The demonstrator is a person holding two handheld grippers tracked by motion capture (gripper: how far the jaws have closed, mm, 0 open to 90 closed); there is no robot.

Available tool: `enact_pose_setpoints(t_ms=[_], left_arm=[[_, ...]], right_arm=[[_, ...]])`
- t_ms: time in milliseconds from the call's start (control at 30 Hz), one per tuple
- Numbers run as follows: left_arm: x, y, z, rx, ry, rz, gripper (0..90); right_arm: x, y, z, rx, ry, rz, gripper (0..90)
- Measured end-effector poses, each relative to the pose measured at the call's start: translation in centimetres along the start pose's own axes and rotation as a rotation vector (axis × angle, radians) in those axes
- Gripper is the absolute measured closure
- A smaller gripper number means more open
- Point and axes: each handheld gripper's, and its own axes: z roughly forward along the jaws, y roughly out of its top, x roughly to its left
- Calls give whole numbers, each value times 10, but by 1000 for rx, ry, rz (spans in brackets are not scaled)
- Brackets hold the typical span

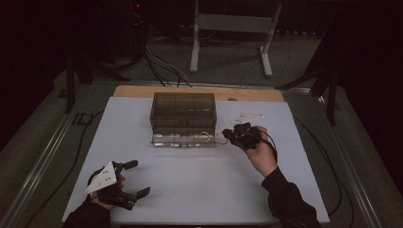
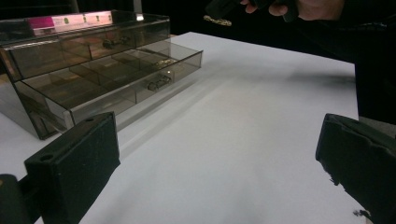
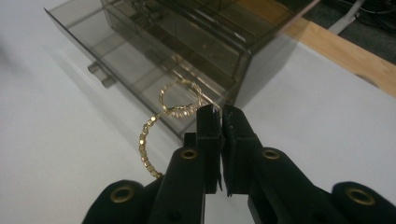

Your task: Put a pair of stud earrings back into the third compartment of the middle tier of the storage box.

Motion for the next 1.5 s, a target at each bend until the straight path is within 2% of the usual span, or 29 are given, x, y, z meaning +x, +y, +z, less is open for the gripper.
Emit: enact_pose_setpoints(t_ms=[400,667,967,1500], left_arm=[[-1,-1,-2,-2,4,-4,5],[-1,-1,-4,-3,7,-3,5],[0,-1,-5,-10,9,-7,5],[0,-2,-4,-2,6,-7,6]], right_arm=[[7,30,10,-9,18,-25,869],[11,41,25,1,32,-26,869],[12,40,43,19,33,-7,868],[10,25,76,57,26,47,867]])
